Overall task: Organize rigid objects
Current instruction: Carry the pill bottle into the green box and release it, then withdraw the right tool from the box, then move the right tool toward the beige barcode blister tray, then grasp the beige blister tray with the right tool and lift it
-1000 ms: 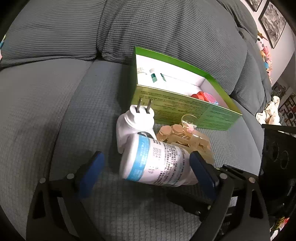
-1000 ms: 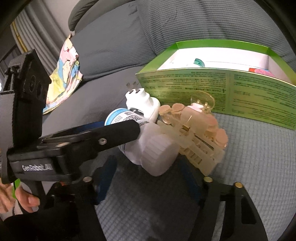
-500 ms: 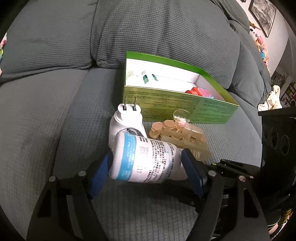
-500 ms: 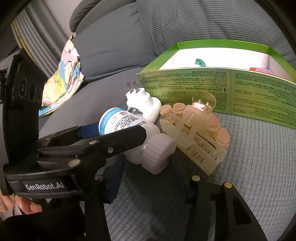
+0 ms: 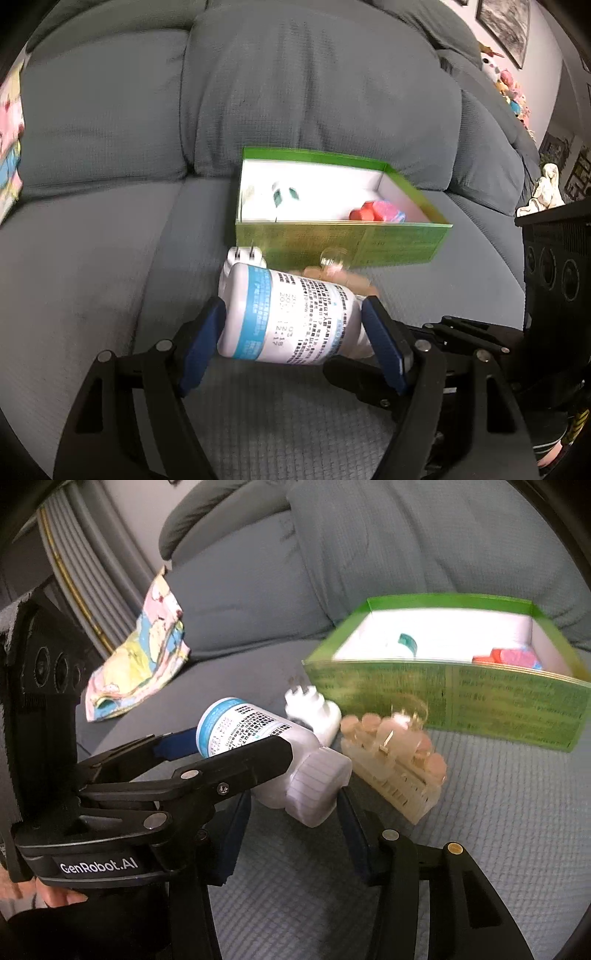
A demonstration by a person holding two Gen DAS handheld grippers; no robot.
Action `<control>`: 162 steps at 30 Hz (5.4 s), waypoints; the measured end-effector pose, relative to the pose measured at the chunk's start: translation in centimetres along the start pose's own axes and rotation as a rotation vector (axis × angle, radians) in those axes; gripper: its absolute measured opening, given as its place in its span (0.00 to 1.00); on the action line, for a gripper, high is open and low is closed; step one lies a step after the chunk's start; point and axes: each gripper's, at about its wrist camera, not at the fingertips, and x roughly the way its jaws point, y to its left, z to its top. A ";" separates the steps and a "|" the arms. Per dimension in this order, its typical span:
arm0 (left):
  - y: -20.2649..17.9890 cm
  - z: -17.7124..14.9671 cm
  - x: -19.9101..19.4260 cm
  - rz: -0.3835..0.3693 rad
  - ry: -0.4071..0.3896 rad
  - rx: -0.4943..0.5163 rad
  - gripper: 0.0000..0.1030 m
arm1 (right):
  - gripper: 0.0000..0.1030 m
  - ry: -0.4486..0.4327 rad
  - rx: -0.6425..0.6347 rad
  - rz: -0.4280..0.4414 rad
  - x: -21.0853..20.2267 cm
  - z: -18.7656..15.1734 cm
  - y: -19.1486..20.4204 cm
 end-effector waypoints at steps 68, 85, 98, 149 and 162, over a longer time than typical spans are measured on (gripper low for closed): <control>0.0 2.3 -1.2 0.188 0.092 -0.109 0.99 | 0.75 -0.058 0.029 -0.263 -5.7 3.6 -4.8; -3.9 -0.6 -4.1 0.244 0.036 -0.016 0.99 | 0.75 -0.054 -0.011 -0.283 -8.0 0.1 -2.0; -5.7 -1.4 -4.5 0.257 0.025 0.009 0.99 | 0.75 -0.056 0.003 -0.280 -8.6 -0.6 -2.1; -0.6 -1.8 5.2 -0.160 0.164 -0.307 0.98 | 0.75 0.074 -0.027 -0.190 1.5 0.6 -6.0; -0.5 -0.8 7.4 -0.218 0.154 -0.296 0.77 | 0.50 0.089 -0.068 -0.132 3.4 1.1 -5.8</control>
